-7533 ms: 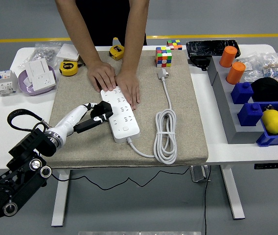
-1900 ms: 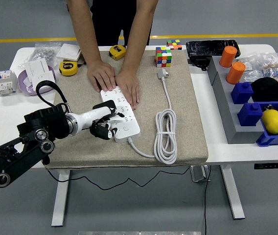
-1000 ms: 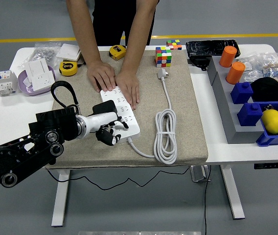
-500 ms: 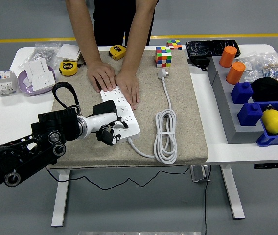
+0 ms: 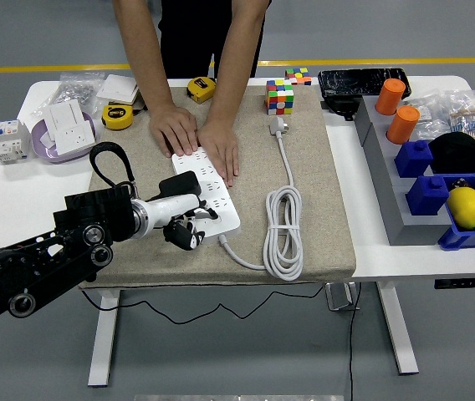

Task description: Pick up the plug,place it near the board,insert it into the board,press the button

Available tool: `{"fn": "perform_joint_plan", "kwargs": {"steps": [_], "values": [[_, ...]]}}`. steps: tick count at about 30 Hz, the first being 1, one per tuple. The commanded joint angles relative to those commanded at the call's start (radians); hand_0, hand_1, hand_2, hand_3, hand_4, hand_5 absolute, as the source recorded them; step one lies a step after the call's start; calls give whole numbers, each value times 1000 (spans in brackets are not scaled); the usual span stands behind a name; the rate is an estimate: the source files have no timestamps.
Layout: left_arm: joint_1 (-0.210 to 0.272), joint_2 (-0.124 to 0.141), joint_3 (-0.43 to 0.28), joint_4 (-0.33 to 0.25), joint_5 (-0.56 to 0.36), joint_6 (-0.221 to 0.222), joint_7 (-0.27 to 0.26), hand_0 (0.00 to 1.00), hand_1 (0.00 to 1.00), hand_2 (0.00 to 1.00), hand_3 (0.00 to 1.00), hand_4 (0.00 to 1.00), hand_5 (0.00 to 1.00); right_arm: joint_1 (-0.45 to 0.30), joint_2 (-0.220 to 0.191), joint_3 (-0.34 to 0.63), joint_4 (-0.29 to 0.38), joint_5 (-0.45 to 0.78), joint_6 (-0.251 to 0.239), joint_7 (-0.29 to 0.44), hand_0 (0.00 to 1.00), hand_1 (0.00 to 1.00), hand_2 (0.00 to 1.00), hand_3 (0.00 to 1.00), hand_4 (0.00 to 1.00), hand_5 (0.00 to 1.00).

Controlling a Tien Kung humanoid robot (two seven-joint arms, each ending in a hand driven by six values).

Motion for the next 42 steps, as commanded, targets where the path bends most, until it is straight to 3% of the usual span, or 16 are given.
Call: {"fn": "perform_joint_plan", "kwargs": {"steps": [8, 30, 34, 41, 42], "values": [[-7, -1, 15, 9, -18, -17, 7, 139, 30, 197, 785, 432, 2, 3, 0, 0, 0, 1, -1, 0, 998, 865, 771, 844, 998, 837], [-12, 6, 18, 4, 74, -7, 24, 138, 29, 191, 766, 430, 2, -3, 1, 1, 0, -1, 0, 1, 998, 866, 771, 844, 998, 836], [4, 16, -28, -41, 117, -9, 26, 138, 29, 191, 766, 430, 2, -5, 2, 3, 0, -1, 0, 1, 998, 866, 771, 844, 998, 836], [76, 14, -217, -183, 185, -3, 2, 141, 29, 191, 748, 434, 2, -11, 6, 5, 0, 0, 0, 1, 998, 866, 771, 844, 998, 837], [91, 10, -245, -204, 185, 1, -9, 168, 62, 214, 689, 441, 2, -12, 7, 6, 0, 0, -1, 2, 998, 866, 770, 844, 998, 836]]}}
